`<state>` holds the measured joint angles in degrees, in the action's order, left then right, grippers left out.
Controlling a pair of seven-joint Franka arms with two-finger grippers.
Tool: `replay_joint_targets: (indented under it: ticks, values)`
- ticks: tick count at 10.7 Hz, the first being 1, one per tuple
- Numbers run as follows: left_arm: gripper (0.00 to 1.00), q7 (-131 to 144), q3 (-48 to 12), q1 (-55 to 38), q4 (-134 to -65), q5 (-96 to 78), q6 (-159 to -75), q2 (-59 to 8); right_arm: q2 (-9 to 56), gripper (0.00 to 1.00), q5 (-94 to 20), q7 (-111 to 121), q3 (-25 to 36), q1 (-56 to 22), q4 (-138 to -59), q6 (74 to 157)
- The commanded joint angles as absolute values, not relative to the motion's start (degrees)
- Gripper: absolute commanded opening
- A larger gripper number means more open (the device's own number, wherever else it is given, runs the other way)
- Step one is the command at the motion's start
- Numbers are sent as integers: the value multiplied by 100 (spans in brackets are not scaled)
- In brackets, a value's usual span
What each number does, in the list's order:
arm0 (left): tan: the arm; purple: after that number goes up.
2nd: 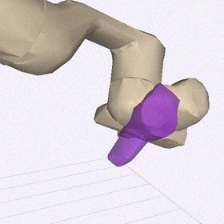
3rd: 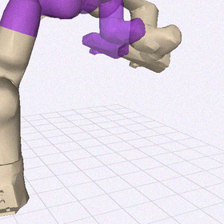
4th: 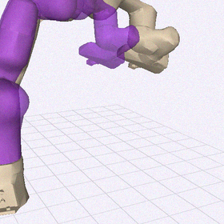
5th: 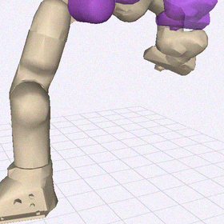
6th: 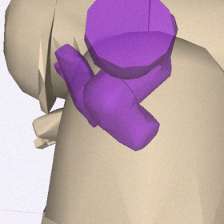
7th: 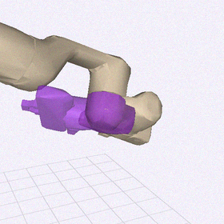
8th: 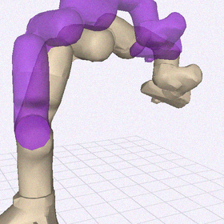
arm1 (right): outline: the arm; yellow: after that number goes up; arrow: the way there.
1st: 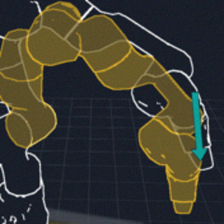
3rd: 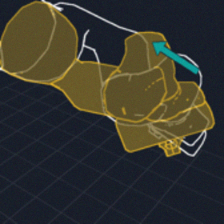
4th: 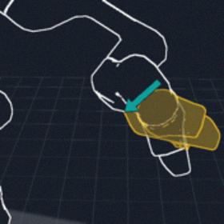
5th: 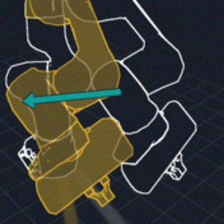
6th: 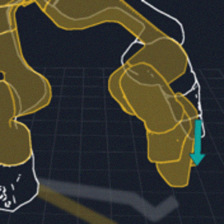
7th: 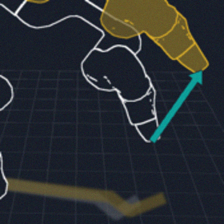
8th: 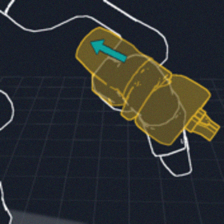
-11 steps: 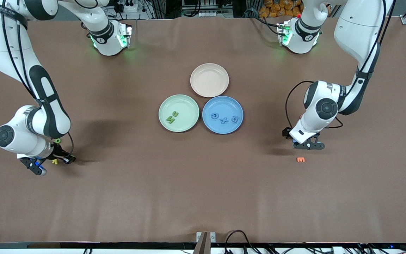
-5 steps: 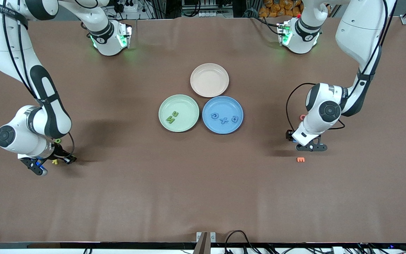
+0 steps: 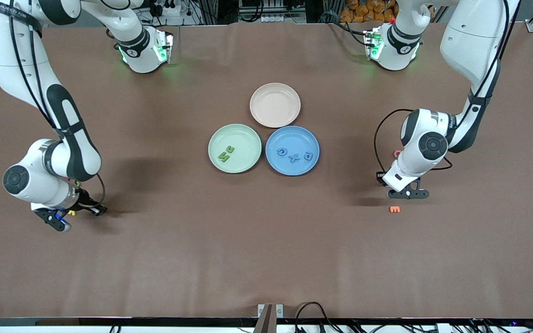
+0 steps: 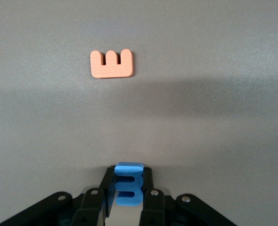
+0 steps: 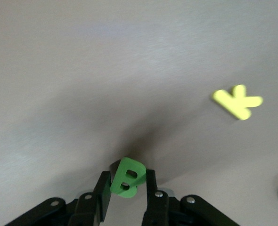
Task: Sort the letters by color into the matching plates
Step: 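Grasp the blue E with the left gripper while the right gripper lifts B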
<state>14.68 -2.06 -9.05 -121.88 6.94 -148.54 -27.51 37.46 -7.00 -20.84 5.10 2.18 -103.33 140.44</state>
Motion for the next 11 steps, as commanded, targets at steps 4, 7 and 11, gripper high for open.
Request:
replay_joint_targets:
  ticks: [4,7,11]
  values:
    - [0,1686,-421,-931,-12147,115,-14687,-2471,2998,23,-826,-2408,519,-578,-10547,13194]
    - [0,2895,-991,-958,-11674,140,-13776,-2303,2708,23,-817,-2365,519,-1149,-10556,12789]
    - [0,4453,-1731,-1098,-11602,211,-13342,-2136,2549,24,-817,-2399,510,-2133,-10556,12736]
